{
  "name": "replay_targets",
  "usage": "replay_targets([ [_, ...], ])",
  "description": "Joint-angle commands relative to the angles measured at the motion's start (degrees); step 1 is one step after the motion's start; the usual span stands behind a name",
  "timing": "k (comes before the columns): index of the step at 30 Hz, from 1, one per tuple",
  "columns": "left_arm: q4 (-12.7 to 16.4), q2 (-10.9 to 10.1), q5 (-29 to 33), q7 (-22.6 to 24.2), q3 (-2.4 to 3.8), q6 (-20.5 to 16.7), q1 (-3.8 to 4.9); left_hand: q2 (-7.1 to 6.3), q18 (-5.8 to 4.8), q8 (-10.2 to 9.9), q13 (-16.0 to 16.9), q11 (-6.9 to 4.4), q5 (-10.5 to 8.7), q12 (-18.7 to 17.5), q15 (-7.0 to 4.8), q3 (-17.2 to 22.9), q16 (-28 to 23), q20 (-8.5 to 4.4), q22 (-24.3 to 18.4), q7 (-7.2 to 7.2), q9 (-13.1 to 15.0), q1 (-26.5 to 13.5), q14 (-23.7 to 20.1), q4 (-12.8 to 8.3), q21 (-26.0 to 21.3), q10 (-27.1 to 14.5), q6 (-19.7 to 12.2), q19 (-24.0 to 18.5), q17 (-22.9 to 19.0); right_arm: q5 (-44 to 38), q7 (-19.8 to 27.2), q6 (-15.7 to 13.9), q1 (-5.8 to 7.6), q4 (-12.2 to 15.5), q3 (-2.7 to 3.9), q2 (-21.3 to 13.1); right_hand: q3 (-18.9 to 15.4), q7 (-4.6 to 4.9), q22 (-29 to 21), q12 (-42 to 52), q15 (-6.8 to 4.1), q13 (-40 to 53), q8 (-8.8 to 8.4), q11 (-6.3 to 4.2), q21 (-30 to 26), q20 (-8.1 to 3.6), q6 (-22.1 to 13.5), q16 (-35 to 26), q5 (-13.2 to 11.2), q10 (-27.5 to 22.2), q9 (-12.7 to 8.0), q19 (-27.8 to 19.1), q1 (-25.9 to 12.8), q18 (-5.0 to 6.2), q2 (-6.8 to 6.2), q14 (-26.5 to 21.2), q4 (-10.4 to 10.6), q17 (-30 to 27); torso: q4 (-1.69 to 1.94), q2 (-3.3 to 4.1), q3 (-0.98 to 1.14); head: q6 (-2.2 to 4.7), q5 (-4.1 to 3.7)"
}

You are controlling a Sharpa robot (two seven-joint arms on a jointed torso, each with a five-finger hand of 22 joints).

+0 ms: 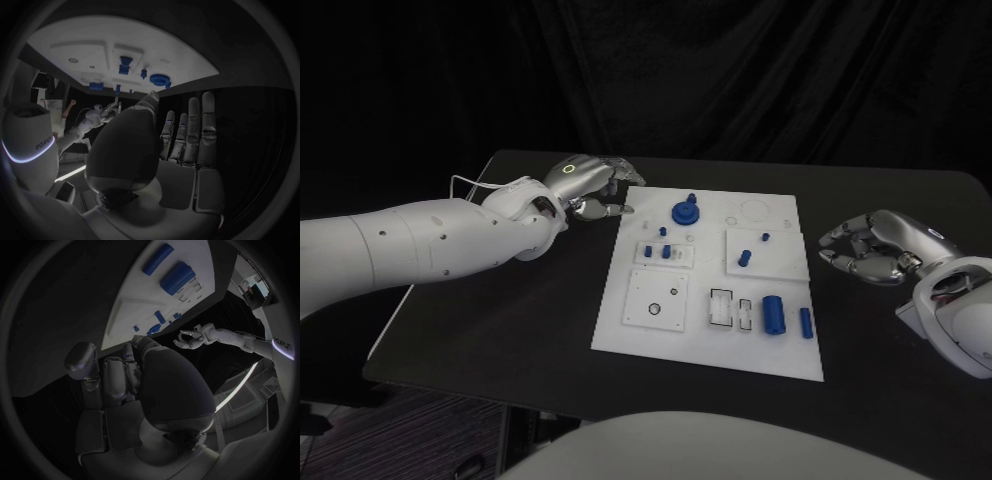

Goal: Assemble the parts on the task board

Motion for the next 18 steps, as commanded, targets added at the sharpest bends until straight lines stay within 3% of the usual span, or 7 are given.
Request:
replay_targets([
  [1,3.01,-1.91,18.79,16.26,0.04,-2.57,-0.03,2.79,-1.59,-0.28,-1.40,-0.61,2.01,1.65,1.89,-0.52,-6.24,0.20,-2.59,2.11,-0.62,-1.51,-6.77,-0.14,-5.98,-3.47,0.36,-7.88,-4.08,-1.18,-2.77,1.47,1.89,-0.51,0.12,0.70,0.13,-0.20,5.37,-3.47,-0.25,-4.45,1.17,-0.21,-2.97,-0.03,1.15,-1.67,-0.73,-3.91,0.75,-1.22,0.58,1.48,-0.47,-1.11,-0.73,-1.88,0.00,0.06,-0.07,-0.01,0.44],
  [3,5.15,-3.22,22.34,18.84,0.04,-0.79,-0.03,5.03,-2.73,-0.29,-4.28,0.29,4.48,3.76,2.34,-1.84,-12.16,-0.02,-8.22,1.85,-1.75,-3.74,-12.08,0.50,-9.37,-5.40,0.63,-15.04,-9.48,-1.62,-3.34,2.41,3.03,-1.04,0.12,1.32,0.28,-0.41,4.93,-6.01,-0.32,-7.50,2.06,-0.33,-4.72,-0.07,1.79,-2.64,-0.80,-6.67,1.35,-1.88,0.84,1.73,-0.72,-1.74,-1.17,-2.96,0.19,0.09,-0.14,-0.01,0.02],
  [5,7.32,-4.31,26.31,21.14,0.04,1.64,-0.03,6.03,-2.76,-0.34,-6.21,-0.30,4.98,4.46,1.15,-3.04,-15.63,-0.98,-12.31,1.78,-2.41,-4.99,-14.93,0.46,-9.63,-5.84,0.53,-20.28,-12.37,-2.15,-3.72,3.35,3.98,-1.62,0.12,1.98,0.63,-0.50,4.47,-11.63,-0.29,-14.26,2.93,-0.30,-6.51,-0.09,2.24,-3.57,-0.76,-12.99,1.95,-2.58,1.21,1.98,-0.96,-2.42,-1.57,-3.98,0.31,0.08,-0.20,-0.01,-0.17],
  [7,9.53,-5.18,32.19,23.45,0.04,5.65,-0.02,6.93,-2.43,-0.44,-8.32,-1.45,8.27,4.30,-0.43,-4.24,-20.19,-2.08,-16.59,1.65,-3.36,-5.09,-18.18,0.56,-9.84,-6.37,0.11,-25.32,-15.27,-2.85,-3.79,4.14,4.85,-2.37,0.12,2.74,1.14,-0.59,3.85,-18.89,-0.20,-22.64,4.25,-0.22,-9.03,-0.02,2.88,-4.72,-0.51,-21.06,2.92,-3.57,1.66,2.30,-1.25,-3.31,-2.13,-5.21,0.29,0.09,-0.18,-0.01,0.01],
  [11,12.09,-5.70,43.71,26.26,0.03,13.70,-0.02,9.84,-1.70,-0.67,-13.33,-1.59,10.08,-0.94,-0.77,-5.17,-33.08,-1.57,-30.81,2.34,-6.67,0.69,-28.89,0.07,-10.25,-10.45,-4.12,-34.07,-20.71,-4.46,-3.70,5.34,5.82,-3.78,0.13,4.12,2.33,-0.02,3.29,-25.10,0.38,-28.14,5.28,0.50,-11.72,0.35,1.80,-5.77,0.37,-27.78,4.13,-4.66,2.22,2.56,-1.79,-4.41,-3.05,-6.31,0.69,0.16,-0.44,-0.01,0.10],
  [12,12.57,-5.69,46.65,26.80,0.03,15.65,-0.03,10.41,-1.09,-0.66,-15.31,-0.67,12.96,-3.76,-0.56,-5.35,-37.19,-0.70,-40.25,3.05,-8.22,6.09,-32.22,-0.95,-10.64,-12.29,-5.85,-38.25,-21.88,-5.04,-3.57,5.59,5.99,-4.24,0.13,4.55,2.69,0.20,3.25,-26.14,0.57,-28.88,5.44,0.75,-12.13,0.51,1.25,-5.85,0.43,-28.76,4.42,-4.82,2.26,2.59,-1.91,-4.62,-3.28,-6.41,0.79,0.15,-0.54,-0.01,-0.02],
  [18,13.35,-5.48,58.16,28.43,0.03,23.00,-0.05,11.98,-0.52,-0.90,-15.74,-1.25,16.28,-6.47,0.22,-6.46,-40.00,0.50,-47.49,2.95,-10.25,9.25,-33.93,-0.48,-10.88,-14.86,-8.73,-40.25,-22.23,-6.73,-2.95,7.07,6.21,-6.00,0.12,6.16,4.33,1.36,2.99,-29.70,1.65,-31.93,5.20,2.05,-15.07,1.35,-1.44,-6.61,0.41,-31.99,4.89,-6.15,2.73,2.89,-2.25,-6.04,-4.62,-7.34,1.55,0.46,-1.24,-0.01,-0.47],
])
